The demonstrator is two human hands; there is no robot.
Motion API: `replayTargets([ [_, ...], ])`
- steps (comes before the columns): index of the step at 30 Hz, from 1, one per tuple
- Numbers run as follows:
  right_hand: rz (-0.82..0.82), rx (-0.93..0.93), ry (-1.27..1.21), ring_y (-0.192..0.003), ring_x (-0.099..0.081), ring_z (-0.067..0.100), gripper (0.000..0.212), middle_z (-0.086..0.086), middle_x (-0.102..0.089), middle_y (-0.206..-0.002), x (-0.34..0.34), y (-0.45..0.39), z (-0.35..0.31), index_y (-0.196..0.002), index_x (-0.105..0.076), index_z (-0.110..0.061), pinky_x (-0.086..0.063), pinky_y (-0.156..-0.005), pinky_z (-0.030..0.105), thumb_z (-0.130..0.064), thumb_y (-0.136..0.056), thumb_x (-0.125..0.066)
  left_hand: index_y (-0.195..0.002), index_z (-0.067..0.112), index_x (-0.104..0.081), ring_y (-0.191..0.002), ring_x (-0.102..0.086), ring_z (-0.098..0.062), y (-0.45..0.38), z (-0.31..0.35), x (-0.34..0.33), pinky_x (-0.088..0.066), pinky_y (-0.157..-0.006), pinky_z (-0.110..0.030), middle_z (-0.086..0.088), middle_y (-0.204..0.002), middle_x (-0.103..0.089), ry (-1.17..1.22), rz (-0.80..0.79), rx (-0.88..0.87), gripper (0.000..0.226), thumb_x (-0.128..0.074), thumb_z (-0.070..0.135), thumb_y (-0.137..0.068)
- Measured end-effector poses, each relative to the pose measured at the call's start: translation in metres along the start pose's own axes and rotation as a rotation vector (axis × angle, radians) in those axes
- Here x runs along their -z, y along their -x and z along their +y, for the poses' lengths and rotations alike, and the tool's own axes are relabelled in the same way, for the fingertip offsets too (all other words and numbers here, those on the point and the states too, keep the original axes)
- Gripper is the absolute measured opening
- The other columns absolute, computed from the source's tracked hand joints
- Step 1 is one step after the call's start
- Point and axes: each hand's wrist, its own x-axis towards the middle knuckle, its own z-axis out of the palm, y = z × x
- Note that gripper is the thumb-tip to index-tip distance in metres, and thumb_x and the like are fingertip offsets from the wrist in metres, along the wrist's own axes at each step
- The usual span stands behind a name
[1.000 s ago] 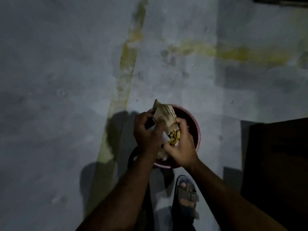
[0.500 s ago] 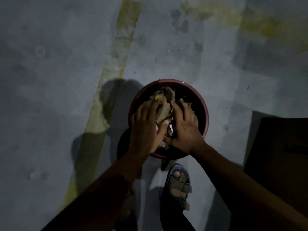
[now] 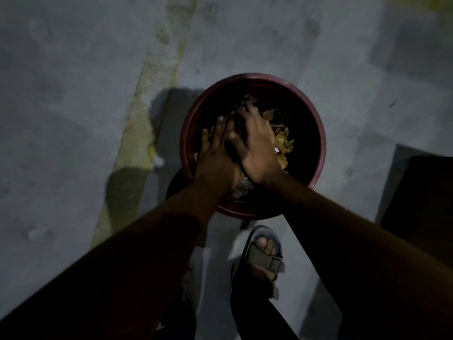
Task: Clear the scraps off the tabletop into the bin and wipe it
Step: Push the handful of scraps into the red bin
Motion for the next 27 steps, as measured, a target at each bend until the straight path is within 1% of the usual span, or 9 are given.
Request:
replayTargets([
  [3, -0.079, 0.017, 0.110, -0.156, -0.010, 0.021, 0.061, 0.004, -0.016, -0.169, -0.001, -0.004, 0.005, -0.155, -0.032, -0.025, -0.008, -0.125, 0.046, -0.053, -0.101, -0.035, -0.159, 0.008, 0.011, -0.153, 0.018, -0.034, -0.003, 0.000, 0.008, 0.006, -0.124, -0.053, -0.018, -0.167, 0.016, -0.002, -0.062, 0.006, 0.098, -0.041, 0.063, -0.097],
  [6, -0.091, 0.004, 0.049, -0.155, -0.013, 0.024, 0.055, 0.006, -0.025, -0.166, 0.022, -0.004, -0.009, -0.152, -0.038, -0.023, -0.013, -0.124, 0.048, -0.048, -0.103, -0.034, -0.157, 0.000, -0.021, -0.154, -0.012, -0.039, 0.006, -0.001, 0.010, -0.011, -0.123, -0.059, -0.024, -0.165, -0.018, 0.016, 0.146, 0.005, 0.090, -0.050, 0.057, -0.094],
  [8, -0.066, 0.048, 0.122, -0.151, -0.022, 0.028, 0.049, 0.008, -0.035, -0.160, 0.041, 0.000, -0.021, -0.149, -0.043, -0.020, -0.020, -0.122, 0.050, -0.034, -0.102, -0.041, -0.154, 0.000, -0.031, -0.151, -0.026, -0.038, 0.015, -0.001, 0.021, -0.022, -0.119, -0.058, -0.022, -0.162, -0.028, 0.009, 0.208, 0.043, 0.092, -0.041, 0.063, -0.087],
  [11, -0.083, 0.056, 0.201, -0.140, -0.034, 0.028, 0.056, 0.008, -0.044, -0.150, 0.063, 0.007, -0.033, -0.145, -0.048, -0.018, -0.032, -0.115, 0.046, -0.008, -0.090, -0.055, -0.153, 0.003, -0.033, -0.143, -0.040, -0.036, 0.031, -0.002, 0.041, -0.034, -0.112, -0.054, -0.020, -0.157, -0.038, 0.061, 0.292, 0.063, 0.099, -0.035, 0.070, -0.081],
  [15, -0.004, 0.009, 0.302, -0.122, -0.046, 0.031, 0.045, 0.012, -0.051, -0.136, 0.076, 0.020, -0.048, -0.134, -0.055, -0.015, -0.043, -0.099, 0.046, -0.013, -0.089, -0.058, -0.142, 0.010, -0.048, -0.108, -0.051, -0.035, 0.048, -0.007, 0.069, -0.044, -0.085, -0.045, -0.016, -0.127, -0.054, 0.112, 0.371, 0.094, 0.090, -0.056, 0.070, -0.076],
  [17, 0.031, -0.066, 0.255, -0.111, -0.054, 0.029, 0.034, 0.013, -0.053, -0.129, 0.079, 0.026, -0.054, -0.129, -0.055, -0.012, -0.048, -0.092, 0.044, -0.019, -0.096, -0.054, -0.130, 0.008, -0.055, -0.097, -0.055, -0.035, 0.050, -0.007, 0.077, -0.049, -0.077, -0.043, -0.017, -0.111, -0.055, 0.184, 0.392, 0.038, 0.073, -0.073, 0.056, -0.077],
  [19, 0.030, -0.113, 0.130, -0.103, -0.059, 0.027, 0.025, 0.013, -0.058, -0.121, 0.080, 0.032, -0.057, -0.123, -0.056, -0.010, -0.048, -0.084, 0.037, -0.020, -0.101, -0.052, -0.125, 0.006, -0.054, -0.092, -0.064, -0.038, 0.051, -0.006, 0.078, -0.056, -0.072, -0.044, -0.020, -0.109, -0.061, 0.355, 0.356, -0.027, 0.060, -0.078, 0.039, -0.082],
  [23, -0.026, -0.097, 0.111, -0.105, -0.055, 0.023, 0.022, 0.010, -0.058, -0.118, 0.079, 0.049, -0.055, -0.122, -0.057, -0.011, -0.039, -0.083, 0.027, -0.015, -0.100, -0.053, -0.117, 0.005, -0.059, -0.095, -0.065, -0.039, 0.055, -0.005, 0.072, -0.055, -0.081, -0.049, -0.019, -0.109, -0.065, 0.540, 0.263, -0.080, 0.036, -0.071, 0.021, -0.088],
  [27, 0.013, -0.118, 0.145, -0.112, -0.049, 0.024, 0.025, 0.009, -0.056, -0.123, 0.084, 0.068, -0.057, -0.124, -0.057, -0.012, -0.038, -0.089, 0.028, -0.023, -0.103, -0.050, -0.133, 0.007, -0.056, -0.114, -0.064, -0.027, 0.066, 0.002, 0.066, -0.045, -0.099, -0.029, -0.017, -0.125, -0.067, 0.582, 0.336, -0.154, 0.038, -0.054, 0.016, -0.096],
])
